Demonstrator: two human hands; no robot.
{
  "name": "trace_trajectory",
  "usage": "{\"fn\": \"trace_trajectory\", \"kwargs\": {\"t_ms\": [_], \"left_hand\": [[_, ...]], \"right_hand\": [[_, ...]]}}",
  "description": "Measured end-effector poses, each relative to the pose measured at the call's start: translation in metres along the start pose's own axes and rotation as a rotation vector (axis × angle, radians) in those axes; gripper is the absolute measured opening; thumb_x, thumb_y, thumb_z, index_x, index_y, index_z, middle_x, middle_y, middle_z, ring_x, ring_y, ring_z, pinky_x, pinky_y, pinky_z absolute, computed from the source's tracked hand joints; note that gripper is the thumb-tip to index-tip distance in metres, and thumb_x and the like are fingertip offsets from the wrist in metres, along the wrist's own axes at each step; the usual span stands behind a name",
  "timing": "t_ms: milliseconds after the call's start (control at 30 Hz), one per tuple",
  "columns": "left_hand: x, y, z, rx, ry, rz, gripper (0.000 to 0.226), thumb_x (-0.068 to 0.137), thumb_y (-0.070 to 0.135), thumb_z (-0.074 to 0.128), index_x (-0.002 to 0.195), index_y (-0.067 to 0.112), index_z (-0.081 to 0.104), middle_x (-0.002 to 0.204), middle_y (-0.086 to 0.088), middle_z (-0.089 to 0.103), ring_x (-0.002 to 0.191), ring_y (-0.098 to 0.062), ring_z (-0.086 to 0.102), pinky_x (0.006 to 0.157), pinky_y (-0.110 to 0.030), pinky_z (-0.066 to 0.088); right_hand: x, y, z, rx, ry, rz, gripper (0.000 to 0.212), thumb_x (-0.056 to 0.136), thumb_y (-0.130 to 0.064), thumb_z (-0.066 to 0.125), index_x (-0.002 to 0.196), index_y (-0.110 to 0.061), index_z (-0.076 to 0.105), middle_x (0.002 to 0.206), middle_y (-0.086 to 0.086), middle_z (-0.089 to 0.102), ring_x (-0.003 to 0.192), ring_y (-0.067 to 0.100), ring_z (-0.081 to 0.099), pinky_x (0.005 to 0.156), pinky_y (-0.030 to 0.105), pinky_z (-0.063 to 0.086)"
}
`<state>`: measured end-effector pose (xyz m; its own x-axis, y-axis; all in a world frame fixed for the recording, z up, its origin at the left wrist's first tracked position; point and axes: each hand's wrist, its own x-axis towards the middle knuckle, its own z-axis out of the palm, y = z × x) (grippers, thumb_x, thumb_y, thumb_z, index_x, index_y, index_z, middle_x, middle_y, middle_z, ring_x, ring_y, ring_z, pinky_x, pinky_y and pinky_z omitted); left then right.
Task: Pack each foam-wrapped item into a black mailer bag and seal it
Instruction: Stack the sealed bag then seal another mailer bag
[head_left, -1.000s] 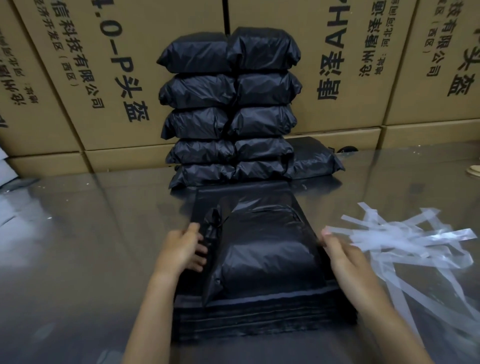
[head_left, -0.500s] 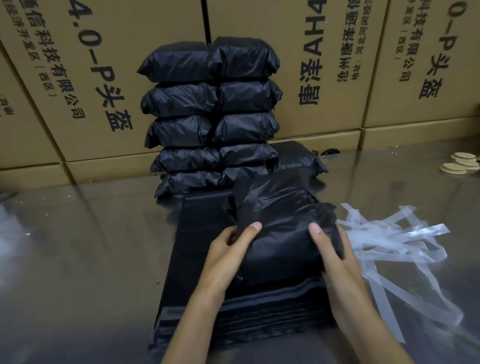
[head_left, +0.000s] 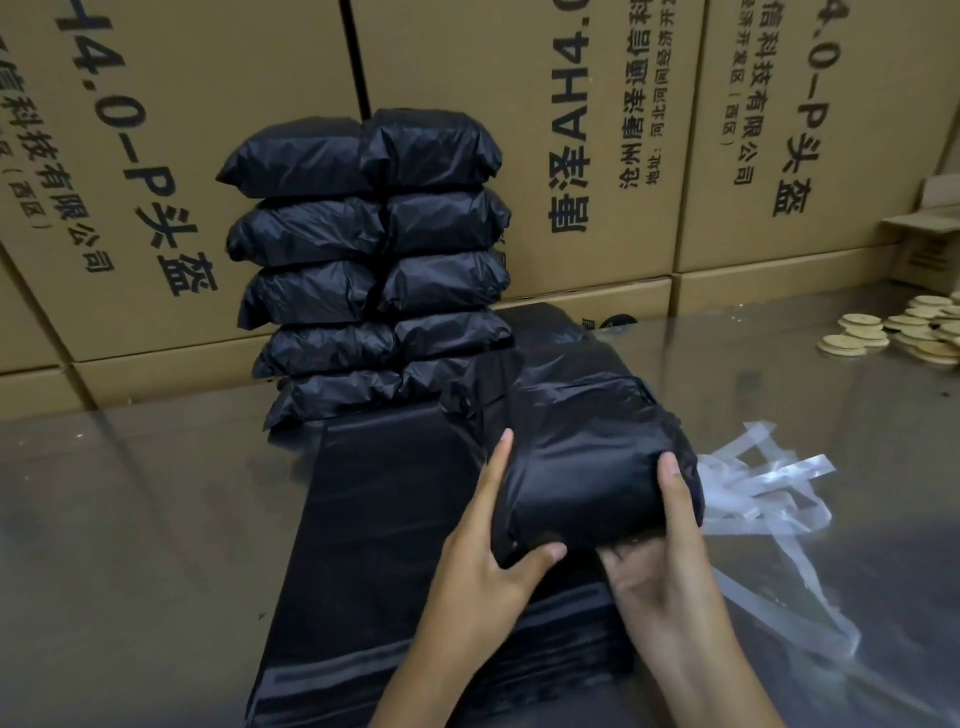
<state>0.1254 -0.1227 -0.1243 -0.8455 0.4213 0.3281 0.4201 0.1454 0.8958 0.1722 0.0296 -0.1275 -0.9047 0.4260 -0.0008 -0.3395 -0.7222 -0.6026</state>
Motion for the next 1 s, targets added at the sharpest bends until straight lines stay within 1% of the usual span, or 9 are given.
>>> {"fn": "trace_trajectory", "kwargs": {"t_ms": [100, 333, 433, 567, 700, 800, 867, 933, 1000], "left_hand": [[0.002, 0.005, 0.019, 0.059, -0.004, 0.059, 0.096, 0.088, 0.019, 0.076, 0.143, 0.069, 0.016, 0.156, 0.035, 0.023, 0.146, 0.004, 0.024, 0.117, -0.037, 0.036], [0.051, 0.004, 0.029, 0.227, -0.273, -0.036, 0.107, 0.083, 0.032, 0.077, 0.14, 0.074, -0.003, 0.159, 0.019, 0.028, 0.146, -0.014, 0.03, 0.114, -0.052, 0.036], [0.099, -0.005, 0.026, 0.304, -0.173, -0.153, 0.102, 0.089, 0.033, 0.07, 0.149, 0.058, -0.008, 0.159, 0.005, 0.03, 0.146, -0.023, 0.03, 0.116, -0.05, 0.031], [0.138, -0.038, 0.037, 0.697, -0.11, -0.23, 0.072, 0.099, 0.033, 0.049, 0.159, 0.025, 0.01, 0.164, -0.002, 0.02, 0.151, -0.025, 0.013, 0.122, -0.048, 0.012], [0.134, -0.072, 0.048, 0.888, -0.078, -0.2, 0.057, 0.103, 0.04, 0.032, 0.157, 0.022, 0.024, 0.166, -0.003, 0.015, 0.153, -0.022, 0.008, 0.124, -0.043, 0.004], [0.138, -0.075, 0.05, 0.911, -0.036, -0.168, 0.052, 0.103, 0.041, 0.033, 0.151, 0.022, 0.036, 0.164, -0.002, 0.023, 0.15, -0.022, 0.015, 0.123, -0.043, 0.008], [0.14, -0.072, 0.051, 0.97, -0.013, -0.15, 0.05, 0.103, 0.042, 0.031, 0.147, 0.022, 0.04, 0.161, -0.002, 0.027, 0.147, -0.024, 0.02, 0.12, -0.045, 0.013], [0.141, -0.071, 0.054, 1.005, -0.028, -0.161, 0.049, 0.102, 0.041, 0.031, 0.146, 0.022, 0.04, 0.16, -0.003, 0.026, 0.145, -0.025, 0.022, 0.119, -0.046, 0.015], [0.143, -0.07, 0.055, 1.036, -0.046, -0.177, 0.048, 0.102, 0.039, 0.031, 0.145, 0.021, 0.041, 0.16, -0.004, 0.024, 0.144, -0.026, 0.022, 0.118, -0.048, 0.015]], "right_hand": [[0.0, 0.004, -0.001, 0.118, -0.104, 0.084, 0.06, 0.092, -0.053, 0.066, 0.142, -0.021, 0.056, 0.14, 0.01, 0.061, 0.13, 0.03, 0.058, 0.103, 0.046, 0.05], [0.041, -0.047, -0.006, 0.053, 0.091, 0.065, 0.058, 0.084, -0.041, 0.076, 0.135, -0.02, 0.06, 0.126, 0.01, 0.071, 0.114, 0.031, 0.069, 0.099, 0.048, 0.052], [0.076, -0.073, 0.018, 0.004, 0.159, -0.033, 0.066, 0.078, -0.039, 0.083, 0.136, -0.027, 0.055, 0.124, 0.005, 0.072, 0.108, 0.028, 0.072, 0.087, 0.047, 0.059], [0.138, -0.093, 0.063, -0.011, 0.141, -0.092, 0.072, 0.072, -0.037, 0.087, 0.135, -0.027, 0.054, 0.124, 0.005, 0.07, 0.107, 0.029, 0.071, 0.087, 0.048, 0.06], [0.213, -0.084, 0.095, -0.028, 0.113, -0.012, 0.079, 0.068, -0.043, 0.089, 0.137, -0.024, 0.054, 0.124, 0.008, 0.069, 0.107, 0.031, 0.069, 0.09, 0.053, 0.058], [0.266, -0.051, 0.094, -0.19, 0.091, 0.081, 0.07, 0.075, -0.048, 0.084, 0.133, -0.021, 0.057, 0.128, 0.009, 0.068, 0.106, 0.029, 0.069, 0.092, 0.049, 0.058], [0.291, -0.023, 0.089, -0.312, 0.062, 0.193, 0.059, 0.082, -0.055, 0.076, 0.125, -0.018, 0.06, 0.13, 0.011, 0.065, 0.102, 0.029, 0.069, 0.081, 0.045, 0.062], [0.307, -0.002, 0.084, -0.501, 0.064, 0.336, 0.075, 0.081, -0.073, 0.063, 0.128, -0.015, 0.054, 0.123, 0.014, 0.064, 0.094, 0.028, 0.07, 0.066, 0.037, 0.062], [0.323, 0.006, 0.084, -0.771, 0.119, 0.386, 0.093, 0.076, -0.09, 0.045, 0.125, -0.011, 0.053, 0.098, 0.011, 0.07, 0.073, 0.021, 0.068, 0.053, 0.027, 0.055]]}}
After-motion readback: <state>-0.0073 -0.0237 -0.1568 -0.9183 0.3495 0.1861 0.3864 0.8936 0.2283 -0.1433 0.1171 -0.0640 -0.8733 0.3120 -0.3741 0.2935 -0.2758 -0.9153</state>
